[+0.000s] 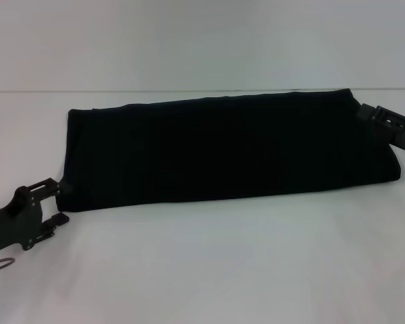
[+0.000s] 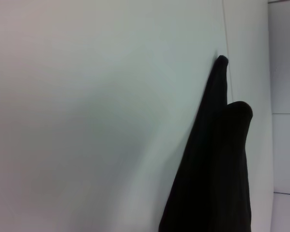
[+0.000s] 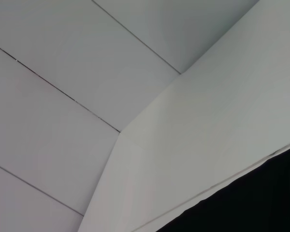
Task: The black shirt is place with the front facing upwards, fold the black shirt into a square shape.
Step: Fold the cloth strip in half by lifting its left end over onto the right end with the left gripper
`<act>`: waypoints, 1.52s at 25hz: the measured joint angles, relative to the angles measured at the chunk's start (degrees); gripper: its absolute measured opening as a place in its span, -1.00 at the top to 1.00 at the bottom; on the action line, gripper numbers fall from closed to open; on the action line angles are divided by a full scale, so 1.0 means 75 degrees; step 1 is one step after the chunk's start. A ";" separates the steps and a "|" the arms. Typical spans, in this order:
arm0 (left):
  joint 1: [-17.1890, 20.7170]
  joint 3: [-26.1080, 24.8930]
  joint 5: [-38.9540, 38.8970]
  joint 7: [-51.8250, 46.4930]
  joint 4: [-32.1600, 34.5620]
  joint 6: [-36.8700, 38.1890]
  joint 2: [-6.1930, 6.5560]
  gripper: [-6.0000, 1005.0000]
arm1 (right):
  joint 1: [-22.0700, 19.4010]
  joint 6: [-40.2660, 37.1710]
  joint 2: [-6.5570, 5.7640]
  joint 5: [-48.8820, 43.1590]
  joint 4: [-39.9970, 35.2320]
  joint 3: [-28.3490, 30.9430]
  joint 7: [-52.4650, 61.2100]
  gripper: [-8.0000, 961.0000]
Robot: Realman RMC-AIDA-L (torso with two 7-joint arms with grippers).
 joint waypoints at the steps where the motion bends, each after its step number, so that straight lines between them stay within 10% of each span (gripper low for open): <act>1: -0.0012 0.0000 0.0000 0.0000 -0.0044 -0.0022 0.0005 -0.36 | 0.0000 0.0000 0.0000 0.0000 0.0000 0.0000 0.0001 -0.53; 16: -0.0805 0.0255 -0.0127 0.0529 -0.0766 -0.1127 0.0145 -0.36 | 0.0000 -0.0016 -0.0001 0.0010 0.0023 0.0039 0.0047 -0.52; 23: -0.0789 0.0203 -0.1366 0.1772 -0.0693 -0.0085 0.0176 -0.36 | -0.0001 -0.0062 0.0000 0.0012 0.0040 0.0107 0.0070 -0.52; 38: -0.0793 0.0200 -0.0214 0.1237 -0.0905 -0.0967 0.0214 -0.34 | 0.0009 0.0021 -0.0010 0.0011 0.0085 0.0117 0.0069 -0.52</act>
